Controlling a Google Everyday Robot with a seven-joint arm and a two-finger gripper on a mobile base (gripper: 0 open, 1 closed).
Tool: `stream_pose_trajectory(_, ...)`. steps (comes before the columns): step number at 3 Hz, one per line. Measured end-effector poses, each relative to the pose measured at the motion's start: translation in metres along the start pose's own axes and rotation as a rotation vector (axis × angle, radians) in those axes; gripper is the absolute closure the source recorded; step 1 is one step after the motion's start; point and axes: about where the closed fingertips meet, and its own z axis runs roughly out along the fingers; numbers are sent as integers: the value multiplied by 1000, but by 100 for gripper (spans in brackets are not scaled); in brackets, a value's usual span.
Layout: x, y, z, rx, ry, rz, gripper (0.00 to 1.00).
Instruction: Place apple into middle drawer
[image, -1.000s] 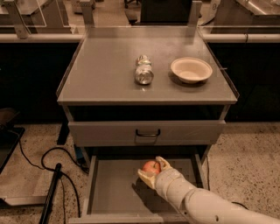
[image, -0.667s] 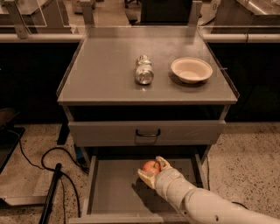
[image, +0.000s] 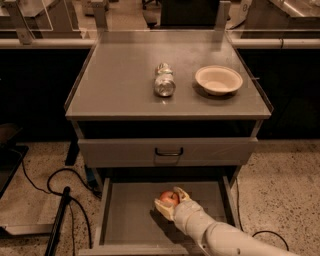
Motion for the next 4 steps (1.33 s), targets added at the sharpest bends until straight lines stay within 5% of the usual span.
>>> stream_pose_trajectory(4,37,2,54,1,32,13,100)
